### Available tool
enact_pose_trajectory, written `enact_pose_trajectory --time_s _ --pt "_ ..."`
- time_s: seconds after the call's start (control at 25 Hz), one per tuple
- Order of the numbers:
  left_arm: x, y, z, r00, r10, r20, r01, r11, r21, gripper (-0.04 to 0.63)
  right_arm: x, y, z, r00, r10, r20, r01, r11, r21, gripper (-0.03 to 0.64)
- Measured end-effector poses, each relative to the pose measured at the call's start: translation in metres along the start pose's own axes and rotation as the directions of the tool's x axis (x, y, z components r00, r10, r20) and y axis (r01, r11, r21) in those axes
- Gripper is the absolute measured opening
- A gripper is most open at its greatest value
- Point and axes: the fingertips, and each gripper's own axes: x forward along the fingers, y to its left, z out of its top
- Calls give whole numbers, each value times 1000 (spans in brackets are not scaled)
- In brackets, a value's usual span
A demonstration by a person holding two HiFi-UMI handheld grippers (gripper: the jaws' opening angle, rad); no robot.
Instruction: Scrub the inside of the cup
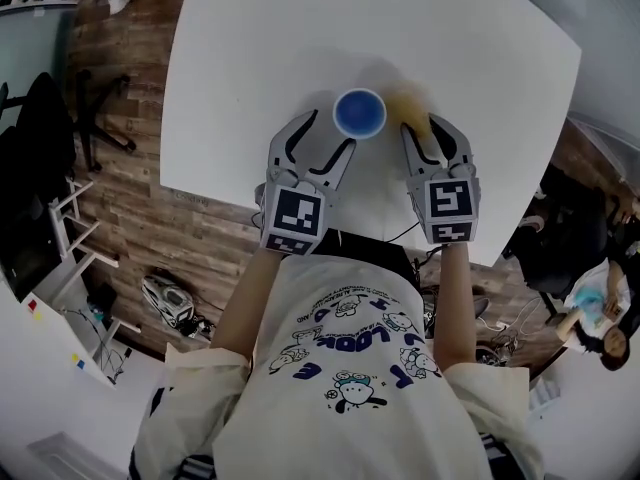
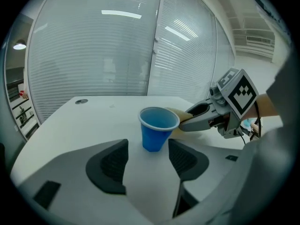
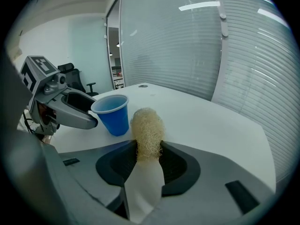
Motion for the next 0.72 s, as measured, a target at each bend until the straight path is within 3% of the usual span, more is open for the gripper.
enact_pose_trajectory --time_s 0.16,0.72 --pt "9 -9 -2 999 -36 -24 36 999 4 310 1 2 3 1000 0 -1 0 1000 5 149" --pt "25 -14 6 997 -67 -46 69 997 43 311 12 12 8 999 32 -8 -33 999 -10 149"
